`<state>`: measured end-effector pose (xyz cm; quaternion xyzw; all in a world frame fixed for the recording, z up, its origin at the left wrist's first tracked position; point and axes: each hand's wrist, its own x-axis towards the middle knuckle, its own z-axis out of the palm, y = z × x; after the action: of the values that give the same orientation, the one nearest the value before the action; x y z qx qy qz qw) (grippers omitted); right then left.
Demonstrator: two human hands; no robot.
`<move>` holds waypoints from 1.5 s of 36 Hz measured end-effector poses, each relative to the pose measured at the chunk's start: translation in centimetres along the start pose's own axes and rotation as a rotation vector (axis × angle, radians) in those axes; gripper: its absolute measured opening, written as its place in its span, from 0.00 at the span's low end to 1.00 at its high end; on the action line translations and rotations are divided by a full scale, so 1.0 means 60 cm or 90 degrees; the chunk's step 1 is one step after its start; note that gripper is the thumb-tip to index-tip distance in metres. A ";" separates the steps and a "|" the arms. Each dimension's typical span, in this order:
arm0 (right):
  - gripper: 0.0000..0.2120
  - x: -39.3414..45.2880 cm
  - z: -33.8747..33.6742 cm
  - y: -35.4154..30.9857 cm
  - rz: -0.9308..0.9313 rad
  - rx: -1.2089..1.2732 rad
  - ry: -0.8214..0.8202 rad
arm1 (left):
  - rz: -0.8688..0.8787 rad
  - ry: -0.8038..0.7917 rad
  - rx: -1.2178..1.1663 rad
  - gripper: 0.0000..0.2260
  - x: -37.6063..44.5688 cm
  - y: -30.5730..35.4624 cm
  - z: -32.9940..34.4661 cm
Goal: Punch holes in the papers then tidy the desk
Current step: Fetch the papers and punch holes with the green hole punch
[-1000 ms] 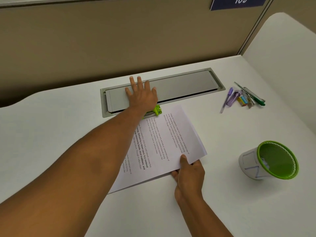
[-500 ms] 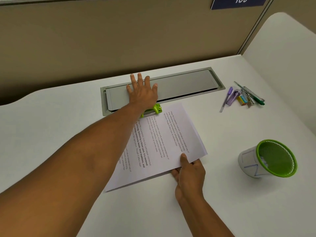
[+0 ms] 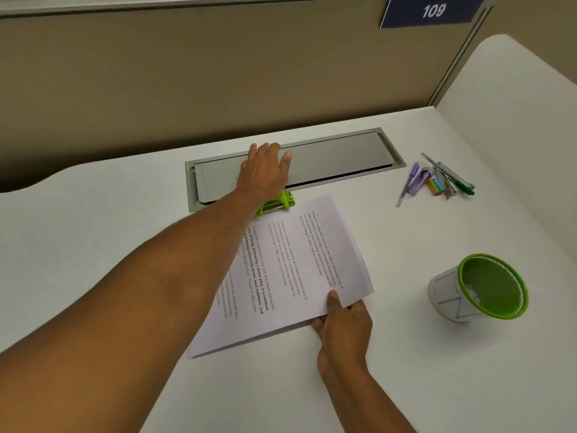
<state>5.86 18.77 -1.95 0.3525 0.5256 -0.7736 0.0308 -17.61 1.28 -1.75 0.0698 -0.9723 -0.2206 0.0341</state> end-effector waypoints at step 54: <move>0.11 0.035 -0.028 0.000 0.012 -0.078 0.020 | -0.069 -0.051 0.031 0.25 0.012 0.001 0.000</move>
<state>5.15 20.85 -3.51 0.3665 0.5693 -0.7341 0.0513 -18.35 1.22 -1.71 0.1143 -0.9728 -0.2006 -0.0184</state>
